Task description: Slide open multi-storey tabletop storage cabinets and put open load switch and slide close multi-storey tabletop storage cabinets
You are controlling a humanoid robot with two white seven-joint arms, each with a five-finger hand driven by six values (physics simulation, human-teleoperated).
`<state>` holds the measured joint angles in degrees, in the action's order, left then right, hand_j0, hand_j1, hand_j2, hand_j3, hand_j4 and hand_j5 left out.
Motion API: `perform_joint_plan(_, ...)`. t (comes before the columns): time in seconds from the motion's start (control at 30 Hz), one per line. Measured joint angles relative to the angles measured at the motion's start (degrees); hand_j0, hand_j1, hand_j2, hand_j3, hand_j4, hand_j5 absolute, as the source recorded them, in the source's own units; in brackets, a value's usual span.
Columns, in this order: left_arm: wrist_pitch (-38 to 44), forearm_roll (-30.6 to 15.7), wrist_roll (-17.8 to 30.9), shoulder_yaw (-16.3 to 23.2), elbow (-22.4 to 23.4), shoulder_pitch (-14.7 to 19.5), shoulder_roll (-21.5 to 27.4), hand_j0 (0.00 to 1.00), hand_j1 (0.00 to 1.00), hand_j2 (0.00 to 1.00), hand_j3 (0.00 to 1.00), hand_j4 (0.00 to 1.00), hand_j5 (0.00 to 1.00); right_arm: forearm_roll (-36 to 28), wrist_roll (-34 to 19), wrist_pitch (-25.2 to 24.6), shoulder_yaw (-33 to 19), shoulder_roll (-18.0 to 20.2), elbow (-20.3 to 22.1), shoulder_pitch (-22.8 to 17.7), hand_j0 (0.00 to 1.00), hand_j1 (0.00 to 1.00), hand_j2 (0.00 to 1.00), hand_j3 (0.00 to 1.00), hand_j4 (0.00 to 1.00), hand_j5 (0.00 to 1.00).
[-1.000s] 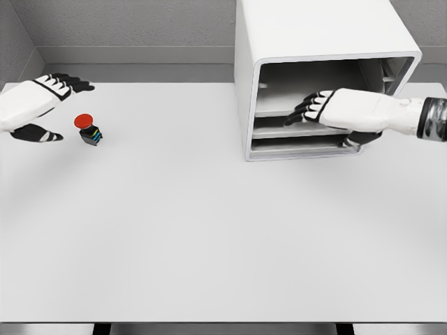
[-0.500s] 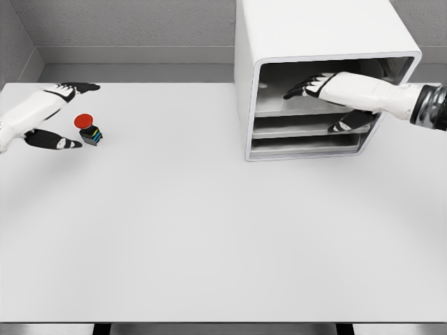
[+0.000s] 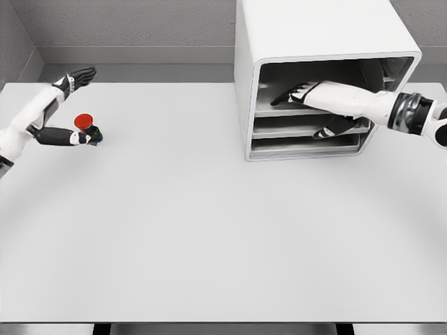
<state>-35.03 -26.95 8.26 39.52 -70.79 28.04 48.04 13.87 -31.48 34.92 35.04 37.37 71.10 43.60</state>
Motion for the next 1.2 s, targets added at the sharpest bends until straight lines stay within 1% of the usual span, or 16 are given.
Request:
perform_joint_plan(0.13, 0.00, -5.35, 0.03, 2.94, 0.36, 0.00, -0.21, 1.00, 1.00, 1.00, 1.00, 1.00, 1.00, -0.24, 0.09, -0.39, -0.06, 0.01, 0.22, -0.18, 0.94, 0.94, 0.94, 0.94, 0.94, 0.94)
perform_joint_plan(0.23, 0.01, -9.83, 0.07, 3.61, 0.47, 0.26, -0.36, 1.00, 1.00, 1.00, 1.00, 1.00, 1.00, -0.61, 0.05, -0.52, -0.03, 0.15, 0.29, -0.44, 0.94, 0.94, 0.94, 0.94, 0.94, 0.94)
perform_joint_plan(0.3, 0.01, -11.72, 0.08, 3.81, 0.53, 0.26, -0.44, 1.00, 1.00, 1.00, 1.00, 1.00, 1.00, -0.48, 0.02, -0.43, -0.17, 0.16, 0.35, -0.44, 0.94, 0.94, 0.94, 0.94, 0.94, 0.94)
perform_joint_plan(0.37, 0.01, -12.92, 0.09, 3.89, 1.06, 0.35, -0.89, 1.00, 1.00, 1.00, 1.00, 1.00, 1.00, 1.05, -0.02, -0.11, -0.56, 0.12, 0.10, 0.00, 0.94, 0.94, 0.94, 0.94, 0.94, 0.94)
perform_joint_plan(0.5, 0.01, -13.87, 0.09, 3.98, 4.27, 0.44, -2.90, 1.00, 1.00, 1.00, 1.00, 1.00, 1.00, 2.39, 0.15, 0.15, -2.08, -0.32, -0.50, 0.09, 0.94, 0.94, 0.94, 0.94, 0.94, 0.94)
perform_joint_plan(0.6, 0.01, -14.11, 0.09, 3.96, 6.64, 0.61, -4.57, 1.00, 1.00, 1.00, 1.00, 1.00, 1.00, 2.86, 0.16, 0.19, -3.14, -1.31, -1.70, 0.26, 0.94, 0.94, 0.94, 0.94, 0.94, 0.94)
perform_joint_plan(0.77, 0.01, -15.08, 0.09, 3.48, 8.14, 0.61, -6.47, 1.00, 1.00, 1.00, 1.00, 1.00, 1.00, 4.73, 0.16, 0.22, -3.59, -2.44, -2.43, 0.53, 0.94, 0.94, 0.94, 0.94, 0.94, 0.94)
perform_joint_plan(0.83, 0.04, -15.24, 0.09, 3.06, 8.97, 1.14, -6.77, 1.00, 1.00, 1.00, 1.00, 1.00, 1.00, 5.88, 0.16, 0.23, -3.56, -2.73, -2.38, 0.44, 0.94, 0.94, 0.94, 0.94, 0.94, 0.94)
perform_joint_plan(1.0, 0.52, -15.45, 0.12, 1.10, 11.75, 1.14, -7.84, 1.00, 1.00, 1.00, 1.00, 1.00, 1.00, 6.67, 0.21, 0.00, -3.42, -2.63, -2.07, 0.18, 0.94, 0.94, 0.94, 0.94, 0.94, 0.94)
perform_joint_plan(1.1, 0.67, -15.49, 0.14, 0.68, 14.26, 1.49, -9.13, 1.00, 1.00, 1.00, 1.00, 1.00, 1.00, 7.18, 0.10, 0.12, -3.49, -2.19, -1.97, 0.00, 0.94, 0.94, 0.94, 0.94, 0.94, 0.94)
perform_joint_plan(1.2, 2.05, -15.48, 0.16, 0.48, 15.85, 1.58, -10.62, 1.00, 1.00, 1.00, 1.00, 1.00, 1.00, 7.32, 0.06, 0.14, -3.44, -1.78, -1.93, -0.27, 0.94, 0.94, 0.94, 0.94, 0.94, 0.94)
